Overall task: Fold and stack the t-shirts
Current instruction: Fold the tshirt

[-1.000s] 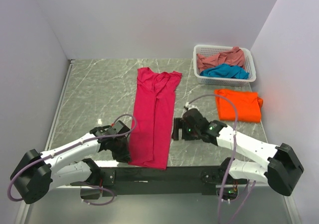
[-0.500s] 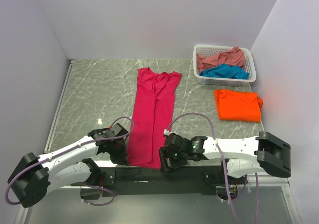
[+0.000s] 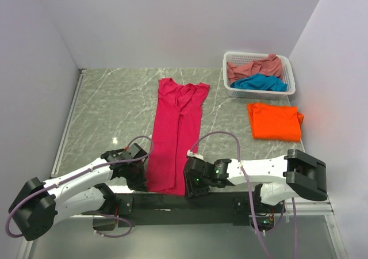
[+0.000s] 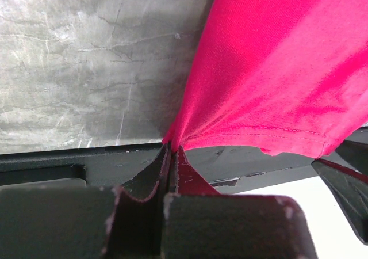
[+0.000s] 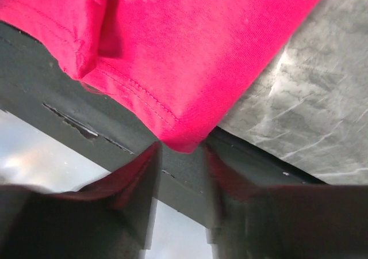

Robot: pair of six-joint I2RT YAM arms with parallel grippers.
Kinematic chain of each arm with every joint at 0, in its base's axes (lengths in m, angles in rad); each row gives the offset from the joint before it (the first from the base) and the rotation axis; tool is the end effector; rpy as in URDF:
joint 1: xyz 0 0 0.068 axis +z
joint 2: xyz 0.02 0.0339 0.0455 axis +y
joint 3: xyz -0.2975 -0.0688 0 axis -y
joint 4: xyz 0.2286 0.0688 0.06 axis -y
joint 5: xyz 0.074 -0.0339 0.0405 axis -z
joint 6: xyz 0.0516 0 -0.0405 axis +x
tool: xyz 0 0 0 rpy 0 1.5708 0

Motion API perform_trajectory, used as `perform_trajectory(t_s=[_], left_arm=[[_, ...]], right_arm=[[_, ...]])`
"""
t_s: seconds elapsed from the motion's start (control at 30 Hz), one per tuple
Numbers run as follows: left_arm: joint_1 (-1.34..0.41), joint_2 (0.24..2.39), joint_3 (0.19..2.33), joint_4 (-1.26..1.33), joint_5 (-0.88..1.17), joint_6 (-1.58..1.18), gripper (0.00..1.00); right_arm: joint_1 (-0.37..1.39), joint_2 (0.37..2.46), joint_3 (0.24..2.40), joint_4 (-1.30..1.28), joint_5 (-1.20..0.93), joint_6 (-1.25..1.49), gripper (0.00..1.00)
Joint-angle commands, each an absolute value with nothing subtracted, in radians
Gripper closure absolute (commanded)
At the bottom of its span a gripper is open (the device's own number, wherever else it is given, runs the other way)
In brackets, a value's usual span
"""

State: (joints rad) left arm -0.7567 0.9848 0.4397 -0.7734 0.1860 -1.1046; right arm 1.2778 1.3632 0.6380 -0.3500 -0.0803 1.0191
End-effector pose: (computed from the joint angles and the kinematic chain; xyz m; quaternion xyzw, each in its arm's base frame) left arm 0.0757 -0.0846 0.1734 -0.1594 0.9749 -0.1555 0.0009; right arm 0.0622 0.2206 0.1875 -0.1347 0.9593 0.2395 0.0650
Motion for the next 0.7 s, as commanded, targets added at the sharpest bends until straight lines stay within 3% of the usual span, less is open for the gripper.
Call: perform_trajectory(t_s=[0.0,0.07,0.13,0.17,0.4,0.67], left_arm=[[-0.756,0.974,0.449,-0.795,0.178,-1.114,0.99],[-0.756,0.982,0.448,-0.792,0.179,-1.111,0.99],[-0.758,0.988,0.448,-0.793,0.181,-1.111,0.99],[-0.758,0.991,0.448,-0.799,0.178,-1.114,0.99],[-0.762,0.905,0.449,-0.923,0.138,-1.189,0.99],[-0.798,0.83,0.44,-0.965,0.161,-1.215,0.99]], right_arm=[[1.285,1.356,0.623,-0.302,-0.08,1.069,0.62],[1.285,1.35,0.601,-0.284,-0.081,1.084,0.69],[1.287,1.335,0.577,-0.272,-0.08,1.113,0.82],[1.289,1.325,0.568,-0.265,-0.078,1.123,1.0],[1.361,1.14,0.459,-0.25,-0.094,1.259,1.0],[1.365,1.132,0.456,-0.263,-0.081,1.255,1.0]])
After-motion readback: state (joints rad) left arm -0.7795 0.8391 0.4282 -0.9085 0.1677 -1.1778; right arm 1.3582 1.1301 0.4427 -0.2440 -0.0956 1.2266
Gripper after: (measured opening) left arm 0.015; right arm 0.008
